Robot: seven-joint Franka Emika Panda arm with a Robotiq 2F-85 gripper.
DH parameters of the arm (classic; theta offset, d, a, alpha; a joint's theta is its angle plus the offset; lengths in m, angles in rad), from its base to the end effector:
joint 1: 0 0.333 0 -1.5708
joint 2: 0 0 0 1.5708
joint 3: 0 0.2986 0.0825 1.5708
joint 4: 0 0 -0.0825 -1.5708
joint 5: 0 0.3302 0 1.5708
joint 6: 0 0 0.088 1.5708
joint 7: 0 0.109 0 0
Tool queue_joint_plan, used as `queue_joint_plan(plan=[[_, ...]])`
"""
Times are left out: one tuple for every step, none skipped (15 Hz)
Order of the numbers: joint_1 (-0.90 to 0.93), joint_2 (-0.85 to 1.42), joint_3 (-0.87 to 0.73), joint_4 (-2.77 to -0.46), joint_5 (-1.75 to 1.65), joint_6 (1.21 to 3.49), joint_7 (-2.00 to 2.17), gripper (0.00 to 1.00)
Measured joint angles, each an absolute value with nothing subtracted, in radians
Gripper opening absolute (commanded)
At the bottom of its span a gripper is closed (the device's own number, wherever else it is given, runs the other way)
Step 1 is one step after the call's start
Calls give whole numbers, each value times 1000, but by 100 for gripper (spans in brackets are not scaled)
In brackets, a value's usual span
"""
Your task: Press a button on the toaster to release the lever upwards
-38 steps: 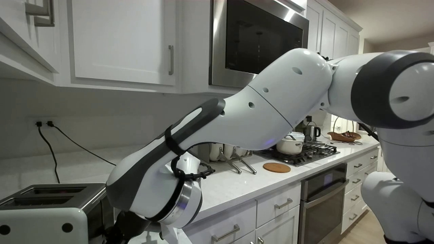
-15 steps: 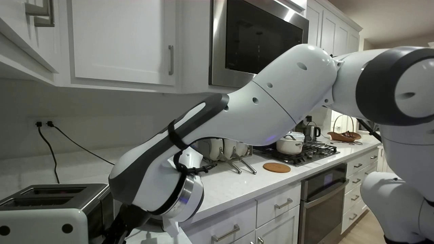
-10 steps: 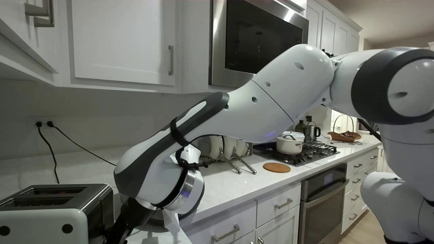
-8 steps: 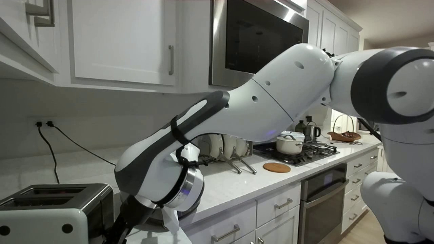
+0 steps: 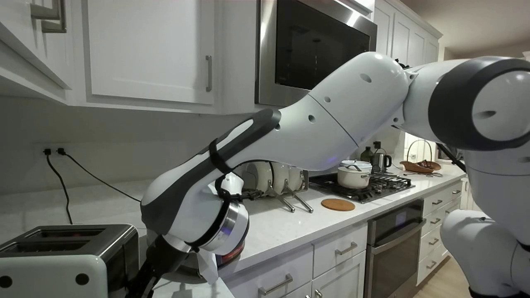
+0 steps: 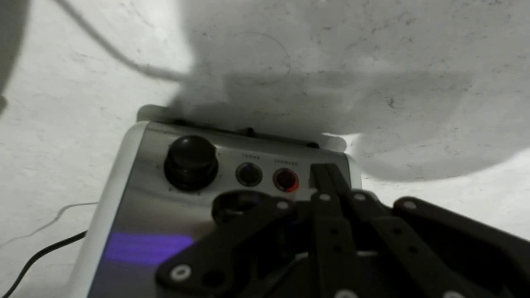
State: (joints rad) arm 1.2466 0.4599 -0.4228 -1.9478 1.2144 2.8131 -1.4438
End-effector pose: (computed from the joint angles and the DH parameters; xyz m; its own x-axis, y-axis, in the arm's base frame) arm 0.4210 0.4172 0.3172 0.2078 0.7778 0.5932 0.9445 -0.3173 0.0852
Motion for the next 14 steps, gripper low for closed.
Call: queue_joint_plan(plan=[[1246, 460, -423, -1947, 1215, 2812, -1444, 0], [1246, 460, -423, -1947, 1216, 2811, -1444, 0], [1246, 460, -423, -1946, 1221, 2811, -1444, 0], [1245, 460, -423, -1944, 1225, 2811, -1444, 0], [1245, 460, -423, -1944, 1226, 2811, -1444, 0], [1245, 460, -423, -1943, 1227, 2810, -1444, 0], [1245, 460, -423, -1943, 1227, 2809, -1444, 0], [1244, 460, -423, -1943, 1227, 2807, -1444, 0], [1244, 460, -423, -1942, 1227, 2804, -1444, 0], [1243, 460, -423, -1941, 1227, 2801, -1444, 0], [1242, 460, -423, -1941, 1227, 2798, -1444, 0], [1241, 460, -423, -1940, 1227, 2794, -1444, 0], [1240, 460, -423, -1939, 1227, 2790, -1444, 0], [1239, 460, -423, -1938, 1226, 2785, -1444, 0]])
